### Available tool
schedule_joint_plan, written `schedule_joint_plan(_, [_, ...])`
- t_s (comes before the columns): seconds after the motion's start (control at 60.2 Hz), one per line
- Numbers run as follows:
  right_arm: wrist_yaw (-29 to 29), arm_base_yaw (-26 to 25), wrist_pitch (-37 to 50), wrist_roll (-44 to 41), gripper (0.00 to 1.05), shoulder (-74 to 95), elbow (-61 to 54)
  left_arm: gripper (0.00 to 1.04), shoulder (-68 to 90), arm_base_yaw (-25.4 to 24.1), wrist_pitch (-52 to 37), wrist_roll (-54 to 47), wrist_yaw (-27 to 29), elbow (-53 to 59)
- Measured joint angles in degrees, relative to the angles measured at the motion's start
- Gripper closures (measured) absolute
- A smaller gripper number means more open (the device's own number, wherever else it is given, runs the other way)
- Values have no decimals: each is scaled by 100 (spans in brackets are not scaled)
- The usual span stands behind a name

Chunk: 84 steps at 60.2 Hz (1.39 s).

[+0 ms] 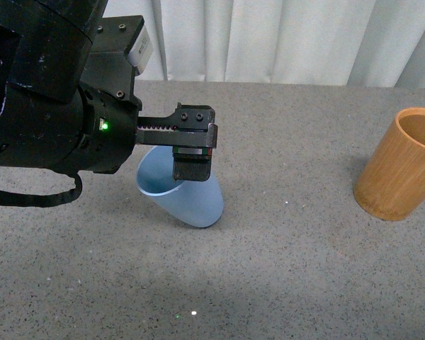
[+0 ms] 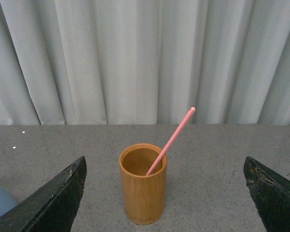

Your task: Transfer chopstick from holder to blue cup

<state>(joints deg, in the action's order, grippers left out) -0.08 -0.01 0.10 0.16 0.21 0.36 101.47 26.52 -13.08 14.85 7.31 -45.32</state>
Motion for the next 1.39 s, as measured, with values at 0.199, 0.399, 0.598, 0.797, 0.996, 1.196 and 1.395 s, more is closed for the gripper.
schedule_joint_plan(0.199, [0, 0, 0, 0, 10, 0, 0, 7, -2, 13, 0, 2, -4, 0])
schedule_joint_plan(0.399, [0, 0, 0, 0, 10, 2, -2, 7, -4, 17, 0, 2, -35, 0])
schedule_joint_plan(0.598, [0, 0, 0, 0, 10, 2, 0, 7, -15, 24, 0, 2, -39, 0])
schedule_joint_plan(0.797, [0, 0, 0, 0, 10, 0, 0, 7, -81, -31, -2, 151, 37, 0])
schedule_joint_plan(0.996, [-2, 0, 0, 0, 10, 0, -2, 7, -221, -275, -164, 588, 24, 50])
schedule_joint_plan(1.196, [7, 0, 0, 0, 10, 2, -4, 40, -544, -1038, -4924, -960, 693, 1996])
schedule_joint_plan(1.395, [-2, 0, 0, 0, 10, 0, -4, 86, -3383, -2638, -4468, -1357, -610, 3906])
